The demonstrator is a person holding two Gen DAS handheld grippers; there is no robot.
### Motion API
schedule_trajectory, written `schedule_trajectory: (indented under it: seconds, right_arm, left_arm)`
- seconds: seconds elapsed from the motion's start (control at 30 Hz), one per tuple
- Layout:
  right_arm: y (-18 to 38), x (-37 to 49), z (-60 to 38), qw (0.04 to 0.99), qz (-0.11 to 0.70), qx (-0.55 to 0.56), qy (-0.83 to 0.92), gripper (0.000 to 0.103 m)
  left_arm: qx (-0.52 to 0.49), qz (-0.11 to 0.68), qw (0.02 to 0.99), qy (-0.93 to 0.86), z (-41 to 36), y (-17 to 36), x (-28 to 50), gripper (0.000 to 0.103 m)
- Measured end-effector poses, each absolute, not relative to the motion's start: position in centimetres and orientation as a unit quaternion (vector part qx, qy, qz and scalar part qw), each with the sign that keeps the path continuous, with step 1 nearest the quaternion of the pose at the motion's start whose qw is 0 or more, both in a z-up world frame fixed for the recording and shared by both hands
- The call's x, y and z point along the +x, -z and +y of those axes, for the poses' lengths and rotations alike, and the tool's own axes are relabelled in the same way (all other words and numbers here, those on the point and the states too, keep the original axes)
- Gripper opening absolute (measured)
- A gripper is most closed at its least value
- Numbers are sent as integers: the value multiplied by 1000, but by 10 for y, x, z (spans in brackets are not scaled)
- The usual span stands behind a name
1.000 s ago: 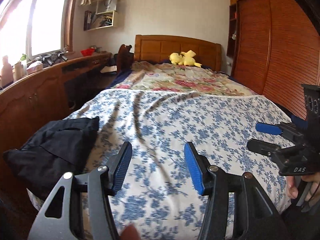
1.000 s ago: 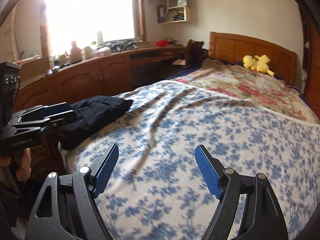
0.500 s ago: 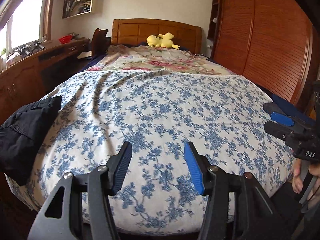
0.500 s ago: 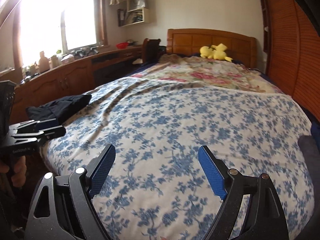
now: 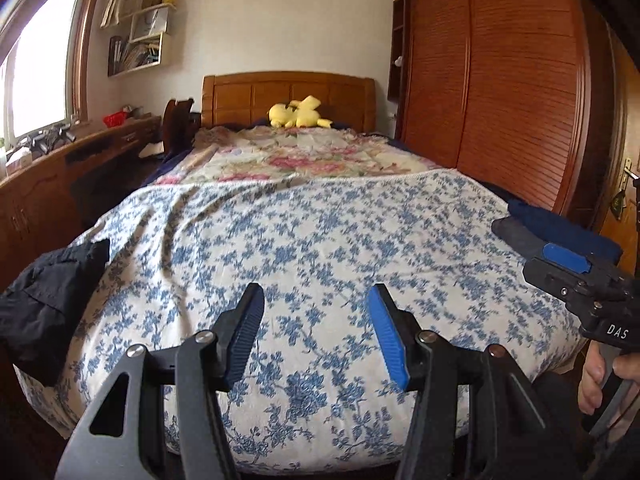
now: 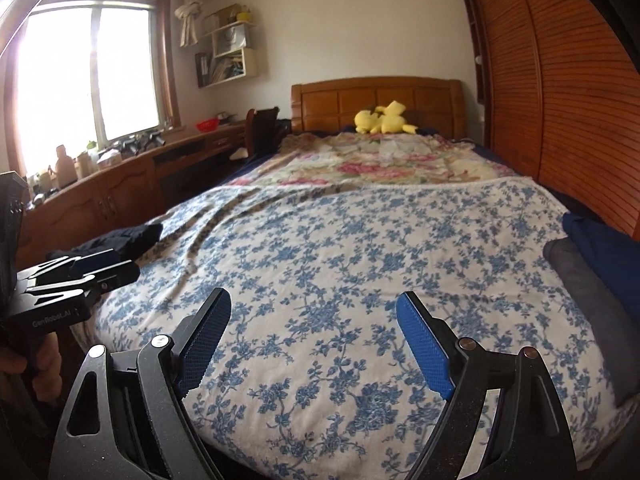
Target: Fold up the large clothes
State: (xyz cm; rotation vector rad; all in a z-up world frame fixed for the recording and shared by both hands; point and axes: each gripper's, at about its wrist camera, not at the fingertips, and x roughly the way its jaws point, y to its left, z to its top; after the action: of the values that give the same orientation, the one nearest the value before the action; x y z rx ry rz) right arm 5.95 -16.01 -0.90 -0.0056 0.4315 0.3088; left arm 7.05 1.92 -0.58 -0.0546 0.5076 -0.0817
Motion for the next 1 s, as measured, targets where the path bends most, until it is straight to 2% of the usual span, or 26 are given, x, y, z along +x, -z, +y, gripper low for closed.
schedule_trajectory:
  seconds: [0.33, 1.0]
  right_arm:
    - [-31, 20, -174, 981, 147, 9, -128, 87]
    - [-27, 14, -180, 982, 144, 13, -123, 87]
  left_arm:
    - [-18, 208, 977, 47, 11, -34, 38, 54]
    - [-23, 204, 978, 39, 13, -31, 31, 54]
